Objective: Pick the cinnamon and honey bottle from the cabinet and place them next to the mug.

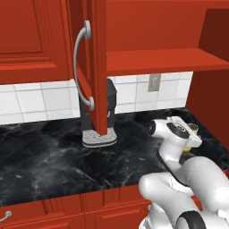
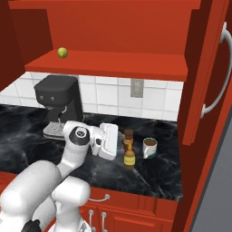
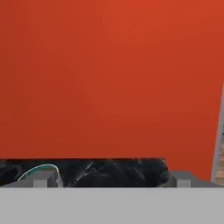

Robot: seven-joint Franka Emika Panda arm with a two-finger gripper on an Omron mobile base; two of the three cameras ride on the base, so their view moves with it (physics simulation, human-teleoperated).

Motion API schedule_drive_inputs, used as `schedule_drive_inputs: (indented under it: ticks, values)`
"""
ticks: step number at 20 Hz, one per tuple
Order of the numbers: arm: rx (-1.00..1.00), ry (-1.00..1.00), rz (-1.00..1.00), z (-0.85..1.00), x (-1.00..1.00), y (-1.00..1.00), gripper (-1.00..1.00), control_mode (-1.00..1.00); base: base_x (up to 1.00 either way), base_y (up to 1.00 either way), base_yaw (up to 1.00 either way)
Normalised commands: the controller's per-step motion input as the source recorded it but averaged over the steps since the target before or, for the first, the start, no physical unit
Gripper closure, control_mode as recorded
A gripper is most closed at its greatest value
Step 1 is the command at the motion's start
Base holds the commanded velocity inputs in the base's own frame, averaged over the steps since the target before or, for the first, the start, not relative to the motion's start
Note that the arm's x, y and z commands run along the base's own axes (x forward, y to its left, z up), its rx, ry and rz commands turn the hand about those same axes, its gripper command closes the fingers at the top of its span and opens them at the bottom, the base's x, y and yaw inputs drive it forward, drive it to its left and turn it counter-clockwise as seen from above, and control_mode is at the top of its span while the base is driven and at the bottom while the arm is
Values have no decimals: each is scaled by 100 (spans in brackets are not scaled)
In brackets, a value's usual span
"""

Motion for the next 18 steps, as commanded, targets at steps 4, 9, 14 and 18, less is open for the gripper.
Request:
schedule_drive_inputs:
  ticks: [4,9,14,18]
  values:
    - [0,7,2,84,-67,5,-100,-100,0,0,0]
    - [0,17,19,88,-69,8,-100,-100,0,0,0]
    - [0,15,30,61,-79,8,-100,-100,0,0,0]
    - [0,21,33,43,-73,38,-100,-100,0,0,0]
